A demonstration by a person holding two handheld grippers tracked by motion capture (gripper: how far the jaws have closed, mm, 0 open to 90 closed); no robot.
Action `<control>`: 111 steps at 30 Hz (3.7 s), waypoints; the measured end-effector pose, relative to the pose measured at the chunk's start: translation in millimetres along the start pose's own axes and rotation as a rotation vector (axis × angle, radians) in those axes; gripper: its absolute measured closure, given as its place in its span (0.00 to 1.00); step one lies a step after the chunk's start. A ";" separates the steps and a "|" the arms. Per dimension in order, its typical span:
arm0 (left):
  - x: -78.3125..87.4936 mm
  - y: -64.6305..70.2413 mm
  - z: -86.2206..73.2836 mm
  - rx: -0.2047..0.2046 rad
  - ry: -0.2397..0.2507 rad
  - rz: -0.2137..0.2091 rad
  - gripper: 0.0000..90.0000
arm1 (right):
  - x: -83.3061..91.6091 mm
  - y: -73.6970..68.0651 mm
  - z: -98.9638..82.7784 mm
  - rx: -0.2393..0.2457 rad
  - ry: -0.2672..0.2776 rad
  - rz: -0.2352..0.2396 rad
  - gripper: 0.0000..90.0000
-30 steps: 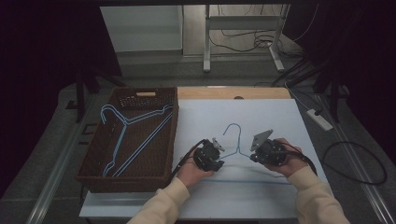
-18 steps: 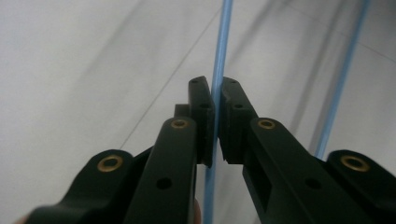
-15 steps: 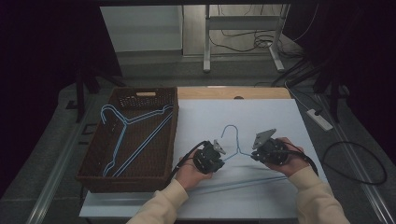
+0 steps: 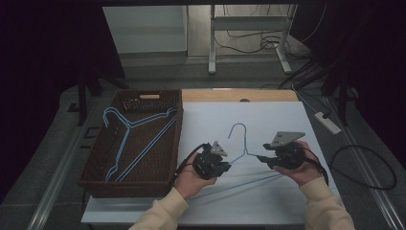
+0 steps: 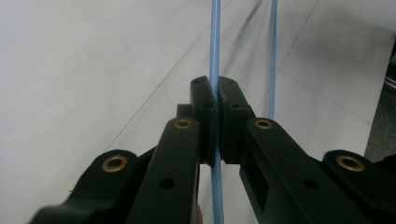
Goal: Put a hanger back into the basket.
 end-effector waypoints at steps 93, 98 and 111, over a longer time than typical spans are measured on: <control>274.0 -91.0 -99.9 0.216 0.432 0.397 0.97 | 23.5 0.2 -40.9 -0.328 0.126 -0.050 0.34; 276.0 -99.2 -109.8 0.232 0.416 0.408 0.97 | 22.9 0.2 -41.0 -0.326 0.122 -0.051 0.34; 263.8 -117.7 -111.7 0.262 0.369 0.410 0.97 | 23.1 -0.1 -40.7 -0.326 0.124 -0.049 0.34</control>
Point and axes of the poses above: each handheld gripper's, and its own axes: x roughly backward along the jaws, z roughly out of its top, y roughly to its right, the point moved 9 cm from there along -x, roughly forward along the jaws, and after that the axes turned 15 degrees about -z, right-handed, at the moved point
